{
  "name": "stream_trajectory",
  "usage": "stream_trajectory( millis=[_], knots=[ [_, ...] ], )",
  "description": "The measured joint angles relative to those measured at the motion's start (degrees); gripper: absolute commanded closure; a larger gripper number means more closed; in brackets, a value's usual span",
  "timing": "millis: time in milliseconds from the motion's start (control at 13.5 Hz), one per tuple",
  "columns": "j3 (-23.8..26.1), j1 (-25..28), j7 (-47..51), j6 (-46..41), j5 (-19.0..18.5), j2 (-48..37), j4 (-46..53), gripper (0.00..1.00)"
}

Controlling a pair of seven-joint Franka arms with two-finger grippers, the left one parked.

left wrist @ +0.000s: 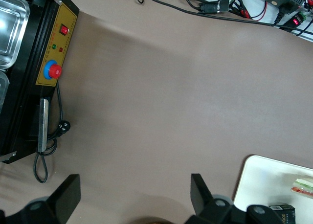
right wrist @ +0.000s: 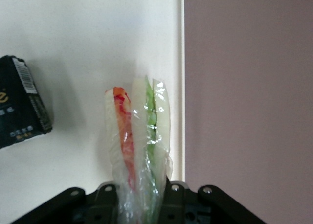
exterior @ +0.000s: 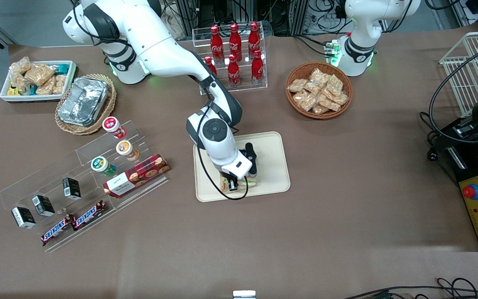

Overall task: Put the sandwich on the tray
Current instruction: 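Lower the sandwich onto the tray beside the black box and release, then raise the open right gripper away from the tray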

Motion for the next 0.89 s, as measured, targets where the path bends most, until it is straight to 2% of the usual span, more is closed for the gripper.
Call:
stream_trajectory(
  millis=[74,148,667,889],
  knots=[
    [0.0,0.0,0.7,0.0,0.0,0.5,0.0,0.5],
    [0.0,0.0,1.0,0.0,0.0,0.8,0.0,0.0],
    [0.0,-0.2,1.8,-0.7,0.2,0.5,0.4,0.0],
    [0.0,-0.1,7.3,-7.4,0.3,-2.6,1.9,0.0]
  ],
)
